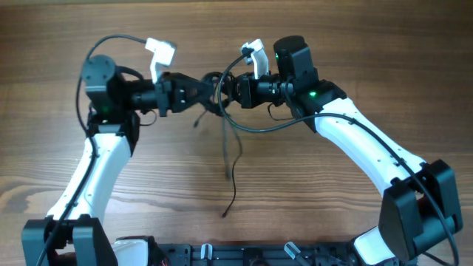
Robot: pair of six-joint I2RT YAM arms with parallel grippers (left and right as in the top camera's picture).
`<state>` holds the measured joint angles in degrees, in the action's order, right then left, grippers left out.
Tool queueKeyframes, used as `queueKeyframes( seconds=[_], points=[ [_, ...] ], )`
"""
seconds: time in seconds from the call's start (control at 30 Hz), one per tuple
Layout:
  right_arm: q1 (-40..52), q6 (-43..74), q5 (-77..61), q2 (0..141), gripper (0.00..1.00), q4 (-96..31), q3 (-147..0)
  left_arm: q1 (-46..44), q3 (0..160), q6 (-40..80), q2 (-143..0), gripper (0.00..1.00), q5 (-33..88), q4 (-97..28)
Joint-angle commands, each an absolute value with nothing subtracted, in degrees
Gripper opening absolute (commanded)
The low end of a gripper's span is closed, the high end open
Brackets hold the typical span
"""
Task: Untangle cables
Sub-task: 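Release the right gripper and swing it away to the upper right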
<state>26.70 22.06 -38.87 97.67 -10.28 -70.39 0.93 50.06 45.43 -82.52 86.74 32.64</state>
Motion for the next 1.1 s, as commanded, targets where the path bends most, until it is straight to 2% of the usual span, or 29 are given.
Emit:
queueKeyframes(
  seconds=[0.0,0.13,0.33,0.67,0.83,0.87,0.9,0.93,1.03,1.07],
  points=[
    [23.2,24.4,-22.5,100.0,0.04,-13.1,-68.6,6.8,51.7,49.1,-80.2,0.04,90.4,35.0],
    [17.1,23.9,-10.0,100.0,0.04,-11.7,-68.6,10.4,51.7,60.4,-80.2,0.04,90.4,34.9],
    [8.9,23.9,-1.8,100.0,0.04,-9.3,-68.6,9.6,51.7,62.0,-80.2,0.04,90.4,34.9],
    [0.3,24.0,-1.5,100.0,0.04,-8.3,-68.6,9.5,51.7,61.6,-80.2,0.04,90.4,34.9],
    [-1.0,24.0,-5.2,99.9,0.05,-10.3,-68.6,7.7,51.6,56.4,-80.3,0.04,90.4,31.7],
    [-1.0,24.0,-8.5,99.7,0.14,-11.4,-68.6,7.2,51.6,55.3,-80.3,0.04,90.3,30.5],
    [-1.0,24.0,-12.8,99.7,0.45,-12.6,-68.6,6.8,51.6,54.1,-80.3,0.04,90.3,29.6],
    [-1.0,24.0,-18.4,99.7,0.57,-13.7,-68.6,6.4,51.6,53.1,-80.3,0.04,90.4,29.2],
    [-0.9,24.0,-40.5,99.8,0.72,-16.2,-68.6,5.8,51.7,51.3,-80.3,0.04,89.8,29.3],
    [-0.7,24.0,-48.0,99.8,0.73,-16.4,-68.6,5.8,51.7,49.8,-80.3,0.04,90.0,29.3]
  ],
)
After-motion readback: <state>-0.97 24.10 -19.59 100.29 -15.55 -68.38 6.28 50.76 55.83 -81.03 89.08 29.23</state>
